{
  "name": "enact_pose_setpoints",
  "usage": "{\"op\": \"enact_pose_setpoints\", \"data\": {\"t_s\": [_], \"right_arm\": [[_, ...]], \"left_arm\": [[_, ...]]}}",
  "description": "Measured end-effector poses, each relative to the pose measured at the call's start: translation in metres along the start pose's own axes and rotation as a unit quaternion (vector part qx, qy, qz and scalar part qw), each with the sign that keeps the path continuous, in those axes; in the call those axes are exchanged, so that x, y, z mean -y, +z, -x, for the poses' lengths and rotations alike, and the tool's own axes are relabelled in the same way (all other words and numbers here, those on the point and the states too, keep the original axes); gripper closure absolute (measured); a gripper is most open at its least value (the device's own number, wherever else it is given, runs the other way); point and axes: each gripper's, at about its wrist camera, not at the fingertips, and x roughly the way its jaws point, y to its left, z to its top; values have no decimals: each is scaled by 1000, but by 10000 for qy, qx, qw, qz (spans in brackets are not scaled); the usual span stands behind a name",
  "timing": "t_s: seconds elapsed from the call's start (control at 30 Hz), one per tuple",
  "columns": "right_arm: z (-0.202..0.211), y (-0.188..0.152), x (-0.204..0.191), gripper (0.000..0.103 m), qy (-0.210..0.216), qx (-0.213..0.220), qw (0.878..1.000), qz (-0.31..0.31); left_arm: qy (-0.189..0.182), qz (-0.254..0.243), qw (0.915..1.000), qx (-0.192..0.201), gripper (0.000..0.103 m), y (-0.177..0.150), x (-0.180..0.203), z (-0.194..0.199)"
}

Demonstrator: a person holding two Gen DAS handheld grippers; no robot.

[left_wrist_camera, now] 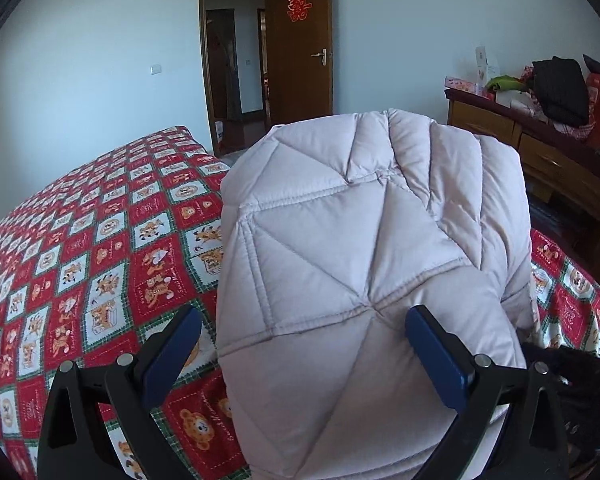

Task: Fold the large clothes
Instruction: 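Lower the jacket bundle onto the quilt and open both grippers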

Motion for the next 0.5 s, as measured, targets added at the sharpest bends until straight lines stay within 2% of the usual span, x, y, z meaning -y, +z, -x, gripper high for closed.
{"op": "enact_pose_setpoints", "data": {"t_s": [0.17, 0.27, 0.33, 0.4, 0.47, 0.5], "right_arm": [[-8, 0, 6, 61, 132, -96, 9994, -303], [-8, 2, 7, 61, 114, -149, 9996, -211], [0, 3, 6, 61, 96, -123, 9997, -174], [18, 3, 9, 60, 98, 11, 9998, -187], [45, 0, 9, 48, 10, 336, 9994, -123], [61, -3, 8, 34, -87, 550, 9984, -52]], "left_arm": [[106, -129, 9998, -47, 1, -1, 9, 0], [9, 32, 10000, -87, 1, -4, 5, 10], [-2, 107, 9999, -58, 1, -7, -2, 22], [170, 160, 9997, 107, 1, -13, -15, 40], [354, 269, 9985, 308, 1, -18, -31, 59], [429, 337, 9977, 411, 1, -22, -39, 70]]}}
